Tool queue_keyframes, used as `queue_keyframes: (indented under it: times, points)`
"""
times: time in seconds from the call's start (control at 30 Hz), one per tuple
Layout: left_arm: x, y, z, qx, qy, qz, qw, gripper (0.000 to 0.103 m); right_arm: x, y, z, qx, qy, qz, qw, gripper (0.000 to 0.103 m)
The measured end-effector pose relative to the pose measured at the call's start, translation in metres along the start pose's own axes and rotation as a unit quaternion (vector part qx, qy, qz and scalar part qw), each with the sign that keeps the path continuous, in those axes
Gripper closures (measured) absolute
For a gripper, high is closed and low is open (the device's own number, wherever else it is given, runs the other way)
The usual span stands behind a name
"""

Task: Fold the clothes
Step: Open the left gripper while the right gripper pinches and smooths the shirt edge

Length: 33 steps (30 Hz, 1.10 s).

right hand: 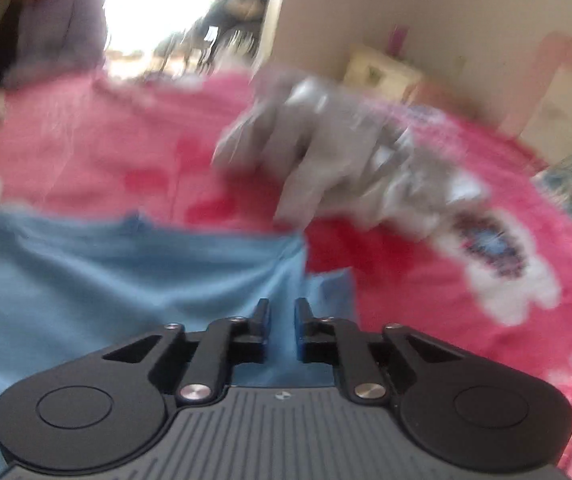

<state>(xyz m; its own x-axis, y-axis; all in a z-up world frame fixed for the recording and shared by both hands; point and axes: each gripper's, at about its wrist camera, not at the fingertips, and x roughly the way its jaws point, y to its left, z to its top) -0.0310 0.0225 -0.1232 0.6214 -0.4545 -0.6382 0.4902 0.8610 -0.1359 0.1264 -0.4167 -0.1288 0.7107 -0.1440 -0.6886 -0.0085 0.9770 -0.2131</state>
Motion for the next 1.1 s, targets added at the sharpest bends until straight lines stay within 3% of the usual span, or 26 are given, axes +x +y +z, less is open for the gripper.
queue_keyframes:
  times: [0.1, 0.23, 0.3, 0.43, 0.53, 0.6, 0.67, 0.8, 0.9, 1.0, 1.1]
  points:
    - [0.000, 0.000, 0.000, 0.000, -0.001, 0.001, 1.0000, 0.069, 0.025, -0.015, 0.009, 0.026, 0.014, -0.044, 0.999, 0.100]
    - [0.000, 0.000, -0.001, -0.002, -0.001, 0.001, 1.0000, 0.068, 0.017, -0.048, 0.025, 0.101, -0.006, -0.042, 0.994, 0.099]
    - [0.000, 0.000, -0.002, -0.004, -0.002, 0.001, 1.0000, 0.068, 0.008, -0.046, 0.031, 0.103, -0.010, 0.020, 0.994, 0.099]
    - [0.000, -0.001, -0.002, 0.000, -0.001, 0.002, 1.0000, 0.068, 0.029, -0.027, 0.033, 0.071, 0.051, 0.101, 0.991, 0.100]
    - [0.000, -0.001, -0.002, 0.000, 0.000, 0.004, 1.0000, 0.068, 0.054, -0.033, 0.035, 0.089, 0.057, 0.019, 0.994, 0.102]
    - [0.000, -0.001, -0.001, -0.001, 0.000, 0.005, 1.0000, 0.067, 0.059, -0.050, 0.036, 0.136, 0.057, -0.056, 0.987, 0.096]
    - [0.000, -0.001, 0.000, -0.003, 0.001, 0.009, 1.0000, 0.067, 0.046, -0.068, 0.034, 0.178, 0.047, -0.074, 0.980, 0.096]
    - [-0.001, 0.003, 0.002, -0.028, 0.004, 0.010, 0.9995, 0.067, -0.014, -0.075, 0.026, 0.167, 0.006, -0.029, 0.986, 0.096]
    - [0.000, 0.007, 0.002, -0.045, 0.006, 0.010, 0.9989, 0.067, -0.063, -0.066, 0.012, 0.144, 0.003, 0.040, 0.989, 0.096]
    - [0.001, 0.008, 0.002, -0.053, 0.007, 0.011, 0.9985, 0.067, -0.091, -0.053, -0.015, 0.112, 0.037, 0.092, 0.989, 0.096]
    - [0.001, 0.009, 0.002, -0.061, 0.007, 0.011, 0.9981, 0.067, -0.091, -0.050, -0.048, 0.103, 0.097, 0.081, 0.987, 0.096]
